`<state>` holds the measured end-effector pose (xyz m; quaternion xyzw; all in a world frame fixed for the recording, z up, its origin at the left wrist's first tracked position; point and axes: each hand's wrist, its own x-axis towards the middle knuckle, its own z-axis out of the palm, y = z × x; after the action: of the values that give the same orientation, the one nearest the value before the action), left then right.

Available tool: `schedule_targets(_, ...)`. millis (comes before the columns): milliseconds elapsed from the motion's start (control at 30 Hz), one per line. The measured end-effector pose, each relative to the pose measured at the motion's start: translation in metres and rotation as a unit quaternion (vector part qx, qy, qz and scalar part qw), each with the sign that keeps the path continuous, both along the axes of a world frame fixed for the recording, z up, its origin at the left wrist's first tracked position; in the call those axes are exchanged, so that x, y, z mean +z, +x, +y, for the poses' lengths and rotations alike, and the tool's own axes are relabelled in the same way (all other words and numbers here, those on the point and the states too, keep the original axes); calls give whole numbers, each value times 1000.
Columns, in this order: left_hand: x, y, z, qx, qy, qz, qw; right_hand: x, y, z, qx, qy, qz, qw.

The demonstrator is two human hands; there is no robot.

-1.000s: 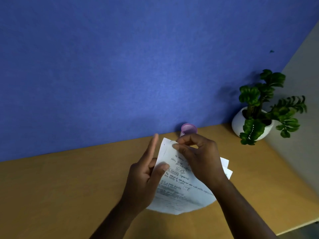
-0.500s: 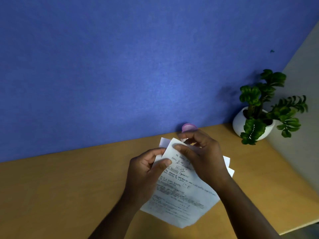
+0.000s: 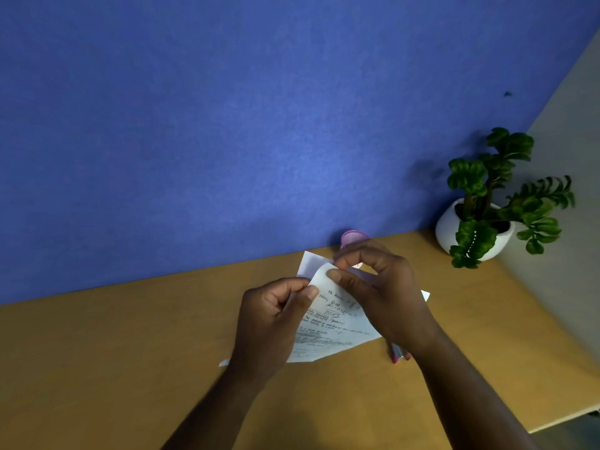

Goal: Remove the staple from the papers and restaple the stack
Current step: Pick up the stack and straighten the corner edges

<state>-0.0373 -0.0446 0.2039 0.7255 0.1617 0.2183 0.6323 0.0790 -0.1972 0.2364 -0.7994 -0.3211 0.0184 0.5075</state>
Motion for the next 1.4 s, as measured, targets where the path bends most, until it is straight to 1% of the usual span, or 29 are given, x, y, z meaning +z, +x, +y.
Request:
schedule_targets(333, 3, -5, -1, 9, 1, -1, 1000, 1, 1, -3, -4, -11, 7, 1000)
schedule_targets(467, 5, -7, -4, 5, 17, -2, 1000, 1, -1, -3, -10, -30, 12, 999)
schedule_targets(533, 5, -8, -4, -7, -5, -15, 1000, 0, -2, -3, -12, -27, 7, 1000)
schedule_targets(600, 5, -8, -4, -15, -8, -24, 1000, -1, -5, -3, -14, -24, 11, 1000)
schedule_targets(700, 8, -9, -5, -6, -10, -24, 1000, 1, -8, -4, -12, -16, 29, 999)
schedule_targets(767, 10, -9, -6, 2, -22, -21, 1000, 4, -10, -5, -7, -6, 20, 1000)
schedule_targets(833, 10, -9, -6, 6, -2, -16, 1000, 6, -13, -4, -4, 2, 5, 1000)
schedule_targets(900, 9, -9, -6, 12, 11, -15, 1000, 7, -15, -4, -1, 4, 10, 1000)
schedule_targets(1167, 10, -11, -9, 15, 5, -28, 999, 8, -16, -6, 9, 1, 17, 1000)
schedule_targets(1400, 12, -14, -11, 28, -20, -34, 999, 8, -16, -5, 18, 5, 20, 1000)
